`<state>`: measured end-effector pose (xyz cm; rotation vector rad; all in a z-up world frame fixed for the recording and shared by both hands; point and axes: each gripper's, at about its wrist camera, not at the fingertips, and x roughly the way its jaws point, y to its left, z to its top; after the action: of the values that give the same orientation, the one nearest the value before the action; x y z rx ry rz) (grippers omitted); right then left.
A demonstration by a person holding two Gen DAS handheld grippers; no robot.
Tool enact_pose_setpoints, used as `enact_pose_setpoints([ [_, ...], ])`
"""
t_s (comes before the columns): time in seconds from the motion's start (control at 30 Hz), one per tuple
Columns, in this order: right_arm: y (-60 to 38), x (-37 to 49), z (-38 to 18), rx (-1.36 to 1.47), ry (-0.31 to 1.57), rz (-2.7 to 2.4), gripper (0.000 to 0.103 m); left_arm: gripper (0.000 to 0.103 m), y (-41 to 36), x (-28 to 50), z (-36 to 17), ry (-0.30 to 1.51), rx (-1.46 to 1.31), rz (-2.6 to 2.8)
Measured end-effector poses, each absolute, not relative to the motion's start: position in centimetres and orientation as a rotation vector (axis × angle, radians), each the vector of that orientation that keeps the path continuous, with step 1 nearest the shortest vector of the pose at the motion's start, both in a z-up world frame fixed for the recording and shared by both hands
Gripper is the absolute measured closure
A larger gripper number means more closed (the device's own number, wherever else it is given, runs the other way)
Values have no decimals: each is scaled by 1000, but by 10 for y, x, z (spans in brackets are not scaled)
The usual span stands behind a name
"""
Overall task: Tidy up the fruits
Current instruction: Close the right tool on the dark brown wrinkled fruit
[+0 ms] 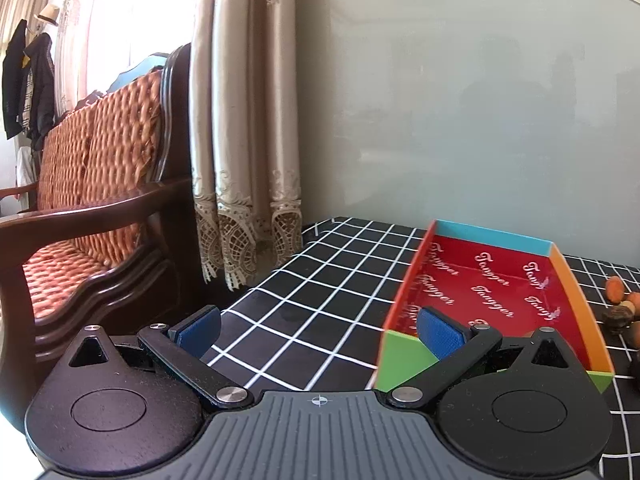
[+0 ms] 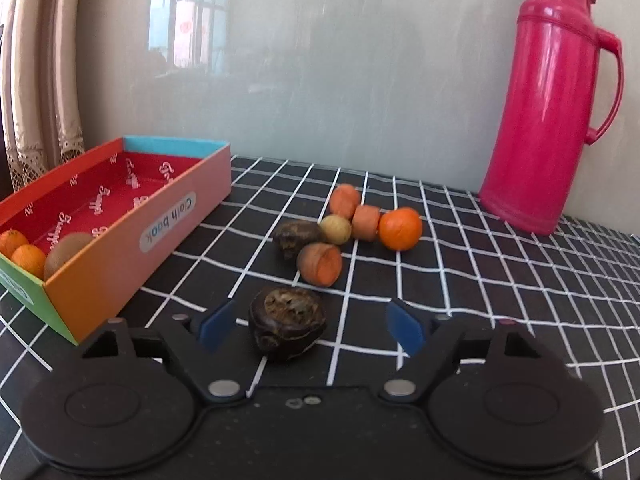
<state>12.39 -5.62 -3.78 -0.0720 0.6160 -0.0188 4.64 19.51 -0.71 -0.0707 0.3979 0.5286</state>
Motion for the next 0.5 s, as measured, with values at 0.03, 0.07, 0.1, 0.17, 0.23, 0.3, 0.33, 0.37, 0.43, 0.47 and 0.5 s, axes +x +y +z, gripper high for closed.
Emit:
enact_pose_setpoints([
  [0.03, -55, 126, -40, -69, 624, -19, 27, 0, 197, 46, -8, 401, -72, 533],
  [0.07, -55, 127, -41, -64, 632, -17, 28, 0, 200, 46, -8, 405, -75, 537],
  [0.1, -54, 129, -42, -58, 640, -16, 31, 0, 202, 45, -8, 409, -76, 539],
  [0.17, -53, 132, -45, -51, 660, -15, 37, 0, 206, 44, -9, 411, -81, 547],
  [0.23, -54, 134, -46, -21, 670, -4, 53, 0, 212, 42, -9, 412, -88, 554],
  [0.3, -53, 134, -46, -8, 672, -2, 59, 0, 216, 40, -9, 409, -99, 561],
  [0.33, -52, 135, -46, -9, 671, -7, 59, 0, 218, 39, -9, 409, -105, 564],
  [0.37, -52, 135, -46, -6, 671, -9, 59, 0, 220, 39, -9, 410, -109, 566],
  [0.43, -52, 135, -46, 3, 671, -8, 60, 0, 223, 37, -9, 410, -114, 569],
  [0.47, -51, 136, -46, 4, 672, -7, 60, 0, 224, 37, -9, 409, -113, 571],
  [0.5, -50, 136, -46, 3, 671, -10, 60, 0, 225, 36, -10, 409, -113, 572],
])
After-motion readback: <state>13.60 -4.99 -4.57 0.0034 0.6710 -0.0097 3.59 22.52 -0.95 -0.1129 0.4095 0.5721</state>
